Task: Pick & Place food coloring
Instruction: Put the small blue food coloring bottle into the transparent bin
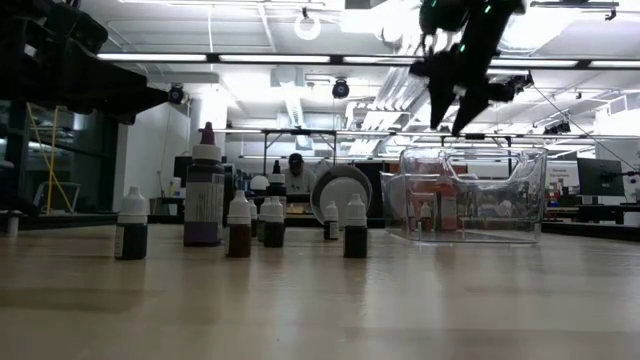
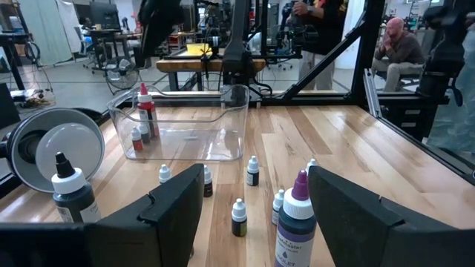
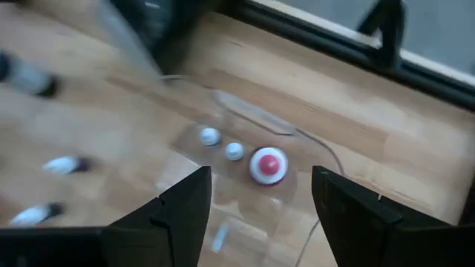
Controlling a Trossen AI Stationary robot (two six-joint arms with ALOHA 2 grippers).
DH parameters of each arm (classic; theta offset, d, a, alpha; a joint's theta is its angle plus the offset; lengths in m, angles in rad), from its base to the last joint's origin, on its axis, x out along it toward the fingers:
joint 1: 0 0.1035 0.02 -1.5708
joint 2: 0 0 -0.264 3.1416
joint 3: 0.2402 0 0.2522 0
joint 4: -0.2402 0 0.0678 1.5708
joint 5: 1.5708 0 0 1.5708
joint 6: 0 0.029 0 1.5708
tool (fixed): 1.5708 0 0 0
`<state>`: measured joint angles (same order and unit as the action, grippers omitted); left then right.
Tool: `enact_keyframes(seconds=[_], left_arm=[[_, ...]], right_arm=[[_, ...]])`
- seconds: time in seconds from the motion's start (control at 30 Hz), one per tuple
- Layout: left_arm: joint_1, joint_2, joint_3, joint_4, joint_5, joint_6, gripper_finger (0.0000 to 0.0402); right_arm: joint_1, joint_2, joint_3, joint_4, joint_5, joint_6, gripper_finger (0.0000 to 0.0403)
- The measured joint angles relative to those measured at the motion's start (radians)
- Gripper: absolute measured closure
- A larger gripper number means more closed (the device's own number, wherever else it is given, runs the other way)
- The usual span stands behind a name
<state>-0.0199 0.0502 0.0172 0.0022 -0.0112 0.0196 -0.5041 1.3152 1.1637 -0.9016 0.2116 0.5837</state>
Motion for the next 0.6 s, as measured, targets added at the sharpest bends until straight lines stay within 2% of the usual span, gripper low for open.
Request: enact_keyframes(seconds=[0.27, 0.6], left_arm=[[0.0, 0.0, 0.0, 0.0, 0.0, 0.0, 0.0163], [0.0, 0.0, 0.0, 0.0, 0.0, 0.0, 0.0163]], right_arm=[[0.209, -0.108, 0.0, 0.001, -0.047, -0.029, 0.0181], [0.505, -0.104, 0.0, 0.018, -0.023, -0.12, 0.0181]])
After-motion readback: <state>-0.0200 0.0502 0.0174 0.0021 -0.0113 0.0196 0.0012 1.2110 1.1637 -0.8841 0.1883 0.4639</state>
